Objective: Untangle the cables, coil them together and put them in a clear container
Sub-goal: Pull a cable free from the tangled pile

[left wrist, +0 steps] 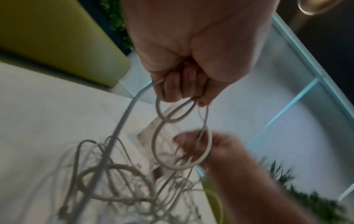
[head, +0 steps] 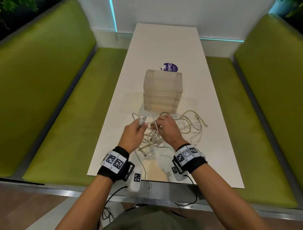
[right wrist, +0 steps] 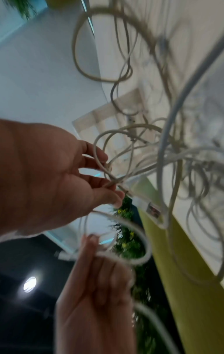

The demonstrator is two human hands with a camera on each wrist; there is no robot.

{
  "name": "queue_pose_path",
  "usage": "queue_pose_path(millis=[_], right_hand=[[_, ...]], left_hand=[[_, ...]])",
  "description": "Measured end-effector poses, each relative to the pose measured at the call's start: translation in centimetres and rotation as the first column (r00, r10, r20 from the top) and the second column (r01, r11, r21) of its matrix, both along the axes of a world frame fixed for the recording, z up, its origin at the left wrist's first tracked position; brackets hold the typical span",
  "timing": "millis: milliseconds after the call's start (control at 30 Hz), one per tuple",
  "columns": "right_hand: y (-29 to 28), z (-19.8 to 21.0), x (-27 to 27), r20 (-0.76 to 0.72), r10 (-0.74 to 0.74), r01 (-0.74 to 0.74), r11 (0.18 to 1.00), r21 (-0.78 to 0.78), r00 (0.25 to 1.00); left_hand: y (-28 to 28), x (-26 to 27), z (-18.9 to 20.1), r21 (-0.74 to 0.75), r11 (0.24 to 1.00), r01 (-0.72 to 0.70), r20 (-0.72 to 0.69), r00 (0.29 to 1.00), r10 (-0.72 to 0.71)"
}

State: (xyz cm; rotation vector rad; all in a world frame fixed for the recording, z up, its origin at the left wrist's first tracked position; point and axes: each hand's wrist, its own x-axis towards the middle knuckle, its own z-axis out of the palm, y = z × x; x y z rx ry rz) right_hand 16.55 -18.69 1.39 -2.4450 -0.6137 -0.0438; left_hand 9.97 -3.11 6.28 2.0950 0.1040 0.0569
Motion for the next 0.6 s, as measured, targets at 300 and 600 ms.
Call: queue_pose_path(millis=[300, 600], right_hand=[[-2.7, -2.9, 0.9, -0.109, -0.155, 0.145, 0.985, -0.090, 0.982], [-1.7, -0.3, 0.0, 0.013, -0.227, 0.226, 0.973, 0.042, 0.974]], left_hand=[[4.2, -0.3, 3.2, -0.303, 0.923, -0.237, 0.177, 0.938, 0.299], [4.1, -0.7, 0.9, -0.205, 0.952, -0.225, 0.063, 0.968, 0.242]])
